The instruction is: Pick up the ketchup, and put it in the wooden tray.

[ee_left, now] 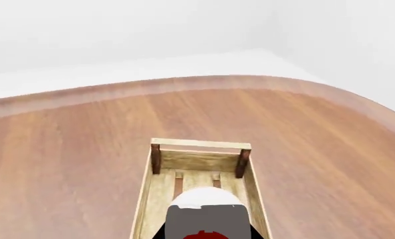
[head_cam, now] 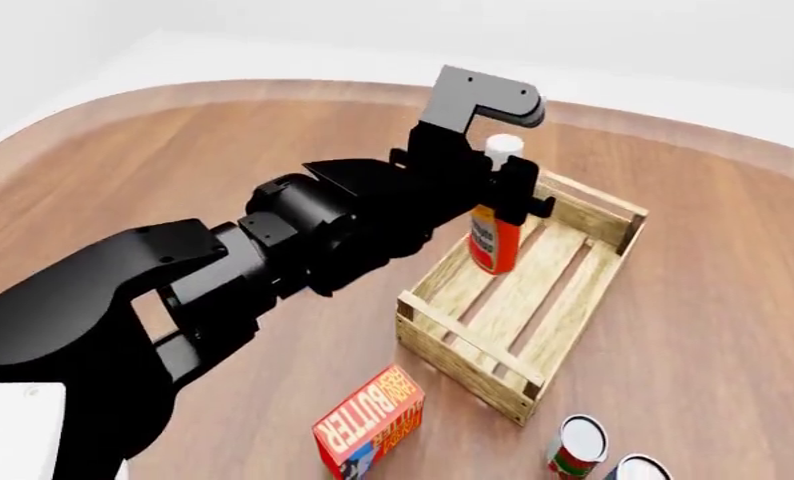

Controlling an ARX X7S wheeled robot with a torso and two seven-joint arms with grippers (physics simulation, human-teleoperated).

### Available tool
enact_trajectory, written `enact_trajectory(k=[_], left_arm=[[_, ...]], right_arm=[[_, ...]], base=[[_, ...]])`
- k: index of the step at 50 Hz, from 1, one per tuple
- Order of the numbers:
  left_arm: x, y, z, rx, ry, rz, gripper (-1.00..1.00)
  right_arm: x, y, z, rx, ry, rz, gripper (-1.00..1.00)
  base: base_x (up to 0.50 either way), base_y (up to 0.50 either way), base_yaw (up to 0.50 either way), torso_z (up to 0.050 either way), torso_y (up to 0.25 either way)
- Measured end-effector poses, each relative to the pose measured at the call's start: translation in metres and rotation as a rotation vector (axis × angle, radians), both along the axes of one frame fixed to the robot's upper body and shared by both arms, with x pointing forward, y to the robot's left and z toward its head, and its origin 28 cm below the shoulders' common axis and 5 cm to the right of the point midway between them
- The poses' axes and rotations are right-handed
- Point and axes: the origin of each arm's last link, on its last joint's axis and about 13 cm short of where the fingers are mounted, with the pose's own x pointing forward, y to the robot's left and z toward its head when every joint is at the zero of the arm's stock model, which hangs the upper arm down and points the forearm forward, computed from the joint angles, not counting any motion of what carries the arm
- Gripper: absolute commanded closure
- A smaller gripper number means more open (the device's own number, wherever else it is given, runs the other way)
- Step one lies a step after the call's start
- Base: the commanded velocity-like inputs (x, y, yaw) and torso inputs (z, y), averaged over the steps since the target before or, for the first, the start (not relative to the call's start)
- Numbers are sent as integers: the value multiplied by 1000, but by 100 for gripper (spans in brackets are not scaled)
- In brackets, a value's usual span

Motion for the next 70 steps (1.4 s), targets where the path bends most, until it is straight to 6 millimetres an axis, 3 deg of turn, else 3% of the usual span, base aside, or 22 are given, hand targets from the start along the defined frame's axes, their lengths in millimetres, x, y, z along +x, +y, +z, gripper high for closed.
enact_trajectory(k=[17,37,59,70], left_arm=[[-3,-6,4,-81,-15,-14,100],[1,-8,8,-100,-172,15,100],[-1,-11,9,-134,-231,5,100],[-4,-14,7,-150,-255,0,100]], right_arm=[[-11,-6,-2,14,-5,-17,-100],[-25,-10,-3,13,-34,-32,-100],[-21,-11,-2,4,-48,-33,-100],[-23,-12,-2,3,-50,-35,-100]], base=[[-1,0,0,0,-170],[-1,0,0,0,-184],[-1,1,0,0,-218],[0,0,0,0,0]])
